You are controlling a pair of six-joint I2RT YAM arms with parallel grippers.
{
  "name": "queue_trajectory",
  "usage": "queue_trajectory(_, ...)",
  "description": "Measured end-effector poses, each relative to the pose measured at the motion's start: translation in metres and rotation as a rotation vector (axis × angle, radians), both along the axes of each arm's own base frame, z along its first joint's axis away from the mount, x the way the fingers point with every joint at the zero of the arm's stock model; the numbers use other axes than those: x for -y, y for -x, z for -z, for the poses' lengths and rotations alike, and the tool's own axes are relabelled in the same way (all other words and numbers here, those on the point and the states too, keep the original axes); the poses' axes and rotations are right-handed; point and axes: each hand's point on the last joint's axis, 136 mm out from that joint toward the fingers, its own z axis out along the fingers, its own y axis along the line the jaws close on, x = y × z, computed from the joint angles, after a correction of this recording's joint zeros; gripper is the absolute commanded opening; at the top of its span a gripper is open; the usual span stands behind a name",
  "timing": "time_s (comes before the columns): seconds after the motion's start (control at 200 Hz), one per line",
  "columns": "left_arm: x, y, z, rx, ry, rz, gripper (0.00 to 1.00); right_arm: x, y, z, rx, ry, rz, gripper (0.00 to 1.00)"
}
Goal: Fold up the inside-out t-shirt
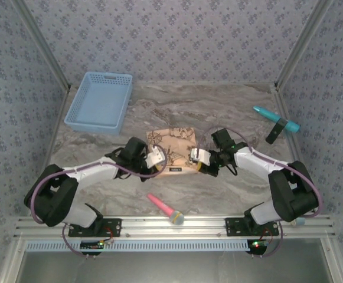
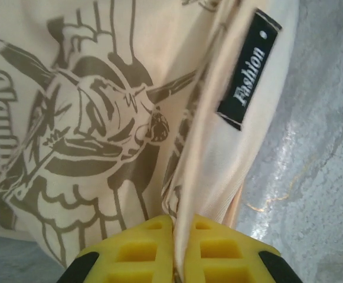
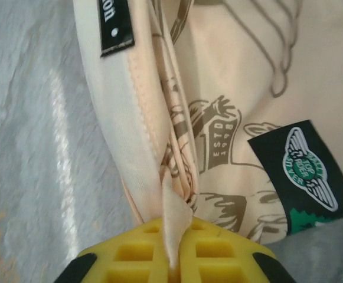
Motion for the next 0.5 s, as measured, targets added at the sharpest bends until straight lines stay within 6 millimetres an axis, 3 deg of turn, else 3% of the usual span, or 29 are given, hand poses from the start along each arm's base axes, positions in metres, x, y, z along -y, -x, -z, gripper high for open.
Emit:
queue_trajectory(0.035,0.002,0.002,0.001,0.014,-0.003,0.001,0.4,0.001,-0.001,-0.003,0.009,0.01,-0.017,0.34)
queue_trajectory(0.155,0.007,0.002,-0.012,0.04,0.027,-0.014,0.49,0.001,-0.012,-0.022,0.044,0.034,-0.047,0.44)
queue_trajectory(0.195,0.008,0.002,-0.019,0.049,0.044,-0.022,0.64,0.0,-0.014,-0.027,0.057,0.039,-0.063,0.46)
queue_trajectory(0.35,0.017,0.018,-0.042,0.092,0.086,0.035,0.7,-0.002,0.002,-0.035,0.084,0.052,-0.119,0.51)
queue_trajectory(0.355,0.017,0.019,-0.042,0.093,0.086,0.038,0.7,-0.002,0.004,-0.035,0.087,0.052,-0.124,0.51)
queue_trajectory(0.37,0.018,0.021,-0.043,0.096,0.085,0.049,0.71,-0.003,0.006,-0.036,0.092,0.052,-0.13,0.8)
queue_trajectory(0.385,0.019,0.024,-0.043,0.099,0.082,0.062,0.73,-0.004,0.009,-0.036,0.095,0.05,-0.135,0.9)
queue_trajectory(0.43,0.021,0.032,-0.042,0.115,0.061,0.106,0.79,-0.007,0.016,-0.036,0.11,0.045,-0.161,0.93)
queue_trajectory(0.5,0.021,0.041,-0.038,0.145,0.007,0.172,0.8,-0.01,0.024,-0.032,0.123,0.05,-0.195,0.93)
